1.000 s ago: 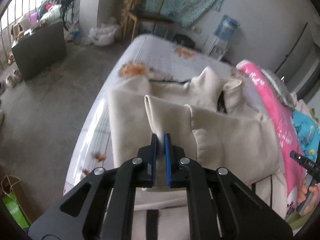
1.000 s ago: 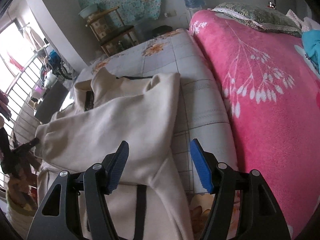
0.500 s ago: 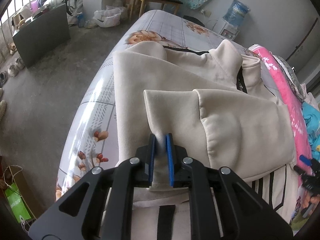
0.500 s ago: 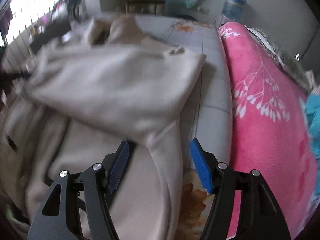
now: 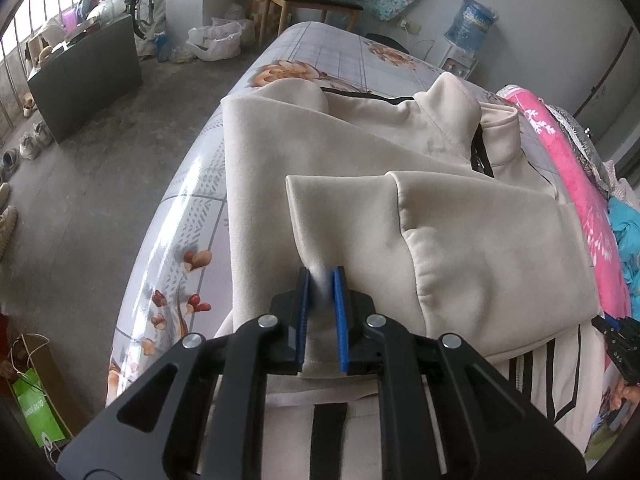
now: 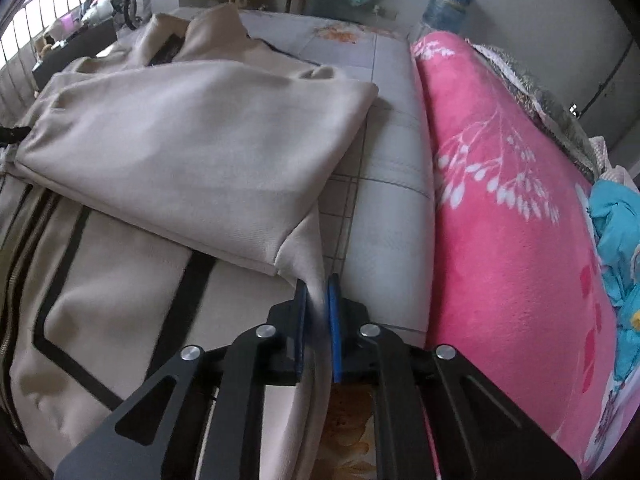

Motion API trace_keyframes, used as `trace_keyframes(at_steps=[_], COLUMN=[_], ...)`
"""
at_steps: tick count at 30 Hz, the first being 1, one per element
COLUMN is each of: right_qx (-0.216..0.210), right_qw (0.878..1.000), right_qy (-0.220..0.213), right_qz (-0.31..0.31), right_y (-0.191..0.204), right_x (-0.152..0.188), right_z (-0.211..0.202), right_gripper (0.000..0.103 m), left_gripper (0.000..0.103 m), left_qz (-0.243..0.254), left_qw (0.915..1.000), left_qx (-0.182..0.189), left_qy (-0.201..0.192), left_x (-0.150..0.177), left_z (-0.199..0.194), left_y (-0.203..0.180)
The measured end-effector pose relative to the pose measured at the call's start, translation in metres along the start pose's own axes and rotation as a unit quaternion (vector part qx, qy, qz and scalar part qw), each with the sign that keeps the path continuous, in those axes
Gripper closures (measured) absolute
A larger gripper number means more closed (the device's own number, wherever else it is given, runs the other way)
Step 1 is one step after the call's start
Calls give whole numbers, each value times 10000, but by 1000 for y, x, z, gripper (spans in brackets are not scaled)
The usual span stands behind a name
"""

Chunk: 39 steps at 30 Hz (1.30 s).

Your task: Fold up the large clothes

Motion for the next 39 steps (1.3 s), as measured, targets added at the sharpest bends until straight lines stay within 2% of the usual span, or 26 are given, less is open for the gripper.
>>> trace_keyframes(at_steps=[4,5,9,11,14,16,19,20,22,23,24,26,29,31,32,35,37,39], right_qx=[-133,-203,-536,-737,-1045,-1324,-1264,-1090,-776,-876,-747,-117,-362,-427,-477,-631,-846,-1002], right_qw=[9998,9997,9975,9947,9898,9860,9861,9877,9896,9875,9880,9922,9930,9945,9951,9947,9926,9906], right_qy=[132,61,-385,-590,-741,-587,-198,-17,247,208,212,122,-158,-305,-373,-452,-489,-439], right_qz=[79,82,261,418,630,831,1061,1120,1190,1292,1336,1237,1113,905,784,677,721,816], right_y=[-6,-7,-10,-9,1,8,8,3,-11,-14,-19,-31,-21,-4,9,33,54,74], right_x=[4,2,-26,-47,-81,-99,-104,-101,-91,-88,-87,-81,-69,-52,-38,-5,22,51], right_z=[-20,-29,-55,-56,-36,-7,39,55,76,73,69,45,5,-26,-43,-70,-87,-96], right_gripper=[56,55,54,54,55,67,69,70,76,77,77,77,74,73,71,60,48,46], left_gripper=[88,87,86,86,86,86,86,86,86,86,86,85,72,62,60,51,40,34], left_qz=[4,10,198,407,626,729,729,678,683,695,697,773,994,1199,1276,1399,1504,1679], left_qw=[9998,9997,9965,9951,9955,9959,9968,9973,9971,9971,9972,9966,9941,9915,9906,9892,9877,9851], left_qx=[3,-20,-141,-42,105,79,-153,-196,-150,-139,-138,-161,-61,-1,22,122,200,172], left_qy=[-177,-261,-795,-895,-700,-538,-300,-206,-296,-266,-239,-245,-439,-503,-494,-417,-365,-320], left_x=[-7,-11,-28,-32,-26,-19,-9,-5,-6,-6,-6,-6,-3,4,10,35,58,85], left_z=[-11,-15,-38,-41,-32,-20,1,7,6,6,3,-7,-32,-49,-57,-80,-92,-99], left_y=[4,6,5,-9,-29,-37,-31,-26,-24,-23,-22,-21,-26,-31,-34,-36,-38,-40])
Point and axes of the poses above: each gripper's, at about its wrist camera, not at the fingertips, and z roughly the way its jaws point, y to its left, x to its underside, the point moved 8 cm from there along z, roughly the way its jaws point, and after that the axes turned 6 degrees about -y, right-handed, at the moved point
